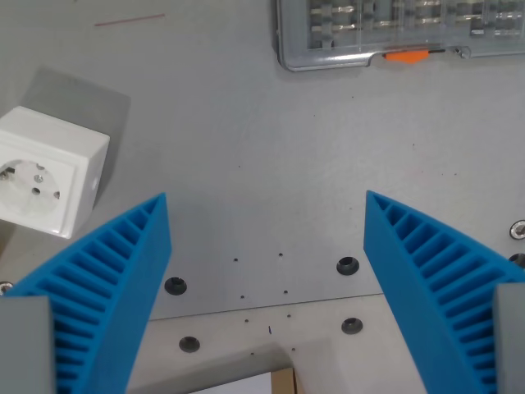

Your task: Move above the white socket

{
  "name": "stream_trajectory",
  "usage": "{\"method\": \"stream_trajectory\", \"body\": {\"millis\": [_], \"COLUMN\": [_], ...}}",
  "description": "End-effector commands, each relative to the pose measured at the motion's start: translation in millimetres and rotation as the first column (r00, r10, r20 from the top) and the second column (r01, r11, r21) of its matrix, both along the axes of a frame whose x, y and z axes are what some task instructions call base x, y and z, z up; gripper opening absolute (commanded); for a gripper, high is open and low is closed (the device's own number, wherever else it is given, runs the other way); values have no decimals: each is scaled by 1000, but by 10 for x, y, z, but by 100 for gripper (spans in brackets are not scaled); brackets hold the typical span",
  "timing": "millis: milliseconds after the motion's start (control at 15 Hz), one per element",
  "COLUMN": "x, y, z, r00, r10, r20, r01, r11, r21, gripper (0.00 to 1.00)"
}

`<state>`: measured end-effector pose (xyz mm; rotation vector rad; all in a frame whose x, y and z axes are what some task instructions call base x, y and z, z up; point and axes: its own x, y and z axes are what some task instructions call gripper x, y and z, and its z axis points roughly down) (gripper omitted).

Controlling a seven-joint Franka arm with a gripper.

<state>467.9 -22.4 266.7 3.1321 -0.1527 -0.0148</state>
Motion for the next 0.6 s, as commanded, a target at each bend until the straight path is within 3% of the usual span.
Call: {"method": "stream_trajectory", "body": {"millis": [67,600], "x": [2,-3], "y": [0,33], "z": [14,-9], "r00": [1000,997], "r10": [0,80], "r20": [4,8], "r01": [0,-80], "r11": [1000,997], "r21": [0,0], "gripper": [100,100]}}
